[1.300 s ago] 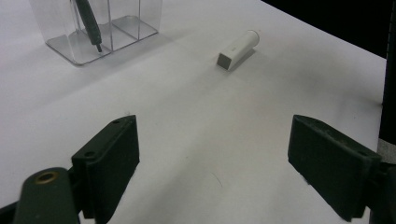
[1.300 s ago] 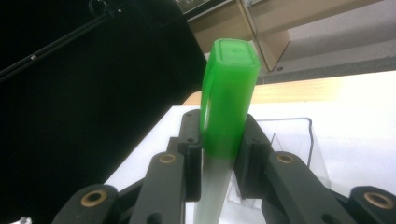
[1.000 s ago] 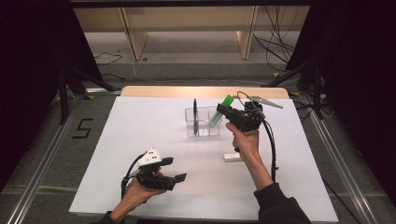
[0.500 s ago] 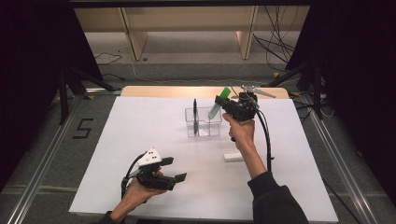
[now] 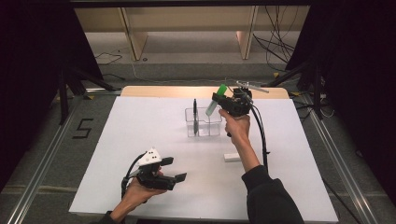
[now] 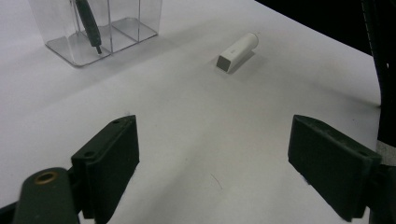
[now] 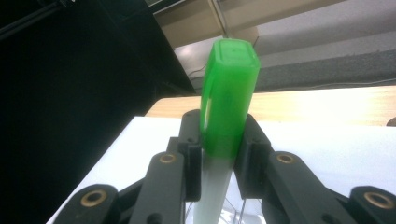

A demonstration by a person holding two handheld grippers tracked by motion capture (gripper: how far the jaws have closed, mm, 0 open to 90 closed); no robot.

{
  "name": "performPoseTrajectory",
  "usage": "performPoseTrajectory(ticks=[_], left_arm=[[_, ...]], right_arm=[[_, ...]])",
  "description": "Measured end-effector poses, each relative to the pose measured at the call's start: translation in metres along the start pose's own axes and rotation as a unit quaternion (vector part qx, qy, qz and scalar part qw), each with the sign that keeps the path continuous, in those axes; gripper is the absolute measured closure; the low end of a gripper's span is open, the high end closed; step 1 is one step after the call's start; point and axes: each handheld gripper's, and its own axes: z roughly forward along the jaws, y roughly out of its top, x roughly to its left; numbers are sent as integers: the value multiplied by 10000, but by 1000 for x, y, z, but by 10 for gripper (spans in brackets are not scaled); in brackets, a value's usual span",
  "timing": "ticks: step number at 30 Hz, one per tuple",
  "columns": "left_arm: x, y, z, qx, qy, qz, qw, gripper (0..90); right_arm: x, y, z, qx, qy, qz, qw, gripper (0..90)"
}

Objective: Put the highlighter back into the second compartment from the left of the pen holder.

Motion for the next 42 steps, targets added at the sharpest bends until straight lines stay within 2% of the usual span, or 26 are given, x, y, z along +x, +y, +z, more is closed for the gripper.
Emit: performPoseTrajectory(ticks=[18,42], left_arm=[[0,0,0,2,-3,-3,10000,160],[0,0,0,-1,-7,9,10000,160]], right_arm=[[0,0,16,137,-96,-10,9999,757],[2,-12,35,510,-251,-272,9980,756]])
